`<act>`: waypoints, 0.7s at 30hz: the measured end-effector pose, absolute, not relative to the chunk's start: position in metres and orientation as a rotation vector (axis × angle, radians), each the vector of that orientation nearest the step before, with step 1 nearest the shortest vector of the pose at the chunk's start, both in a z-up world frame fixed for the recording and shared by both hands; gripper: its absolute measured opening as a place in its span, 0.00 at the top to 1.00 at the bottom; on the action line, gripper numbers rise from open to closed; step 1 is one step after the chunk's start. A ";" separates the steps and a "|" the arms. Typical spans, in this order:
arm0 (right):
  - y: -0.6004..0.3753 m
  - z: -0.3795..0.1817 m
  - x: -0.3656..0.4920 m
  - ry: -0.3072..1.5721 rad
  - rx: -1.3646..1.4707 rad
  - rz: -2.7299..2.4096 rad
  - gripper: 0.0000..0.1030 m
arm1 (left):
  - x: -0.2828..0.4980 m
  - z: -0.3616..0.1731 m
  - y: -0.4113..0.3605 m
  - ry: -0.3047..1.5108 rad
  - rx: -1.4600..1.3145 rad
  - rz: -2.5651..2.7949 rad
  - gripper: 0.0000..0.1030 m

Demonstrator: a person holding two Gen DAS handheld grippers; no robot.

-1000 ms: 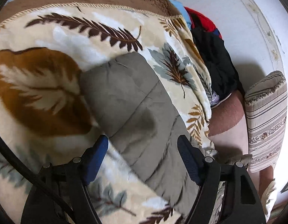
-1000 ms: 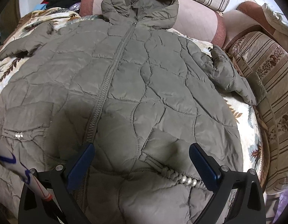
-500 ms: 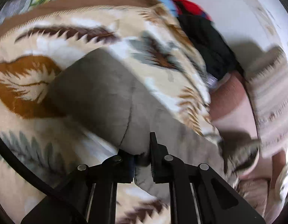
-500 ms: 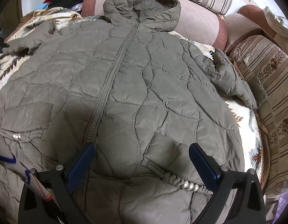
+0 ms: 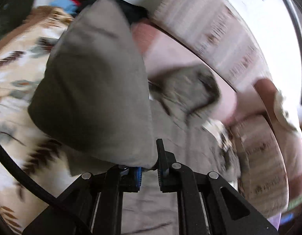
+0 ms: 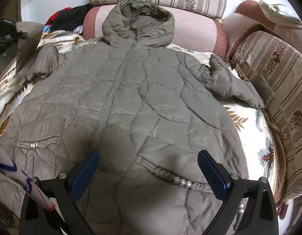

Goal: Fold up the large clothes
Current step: 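Fold the held sleeve across the jacket body with the left tool, release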

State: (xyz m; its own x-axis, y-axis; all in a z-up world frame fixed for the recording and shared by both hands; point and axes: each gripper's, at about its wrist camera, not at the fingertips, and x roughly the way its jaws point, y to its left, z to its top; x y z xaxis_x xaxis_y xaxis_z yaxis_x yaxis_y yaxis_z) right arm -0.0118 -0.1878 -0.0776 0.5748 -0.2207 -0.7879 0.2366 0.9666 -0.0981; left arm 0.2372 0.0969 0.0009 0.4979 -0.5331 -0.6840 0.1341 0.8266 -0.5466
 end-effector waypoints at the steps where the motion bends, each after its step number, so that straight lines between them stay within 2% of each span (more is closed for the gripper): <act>1: -0.191 -0.076 -0.015 0.915 0.028 -0.272 0.02 | 0.234 -0.001 0.086 0.980 -0.461 -0.444 0.89; 5: -0.207 -0.073 -0.026 0.902 0.072 -0.288 0.02 | 0.217 -0.025 0.030 1.038 -0.461 -0.525 0.89; 8: -0.220 -0.072 -0.035 0.893 0.103 -0.298 0.02 | 0.208 -0.061 -0.008 1.115 -0.413 -0.512 0.89; 13: -0.240 -0.072 -0.046 0.886 0.142 -0.321 0.02 | 0.195 -0.103 -0.040 1.184 -0.291 -0.417 0.81; 16: -0.252 -0.073 -0.050 0.881 0.170 -0.333 0.01 | 0.174 -0.089 -0.039 1.133 -0.218 -0.427 0.71; 17: -0.255 -0.073 -0.051 0.878 0.179 -0.334 0.01 | 0.159 -0.080 -0.040 1.098 -0.184 -0.414 0.62; 18: -0.260 -0.073 -0.049 0.875 0.198 -0.330 0.01 | 0.144 -0.070 -0.038 1.054 -0.162 -0.398 0.49; 20: -0.269 -0.071 -0.043 0.863 0.234 -0.308 0.01 | 0.119 -0.057 -0.028 0.967 -0.141 -0.344 0.35; 21: -0.272 -0.070 -0.038 0.858 0.247 -0.294 0.01 | 0.099 -0.049 -0.023 0.906 -0.123 -0.290 0.32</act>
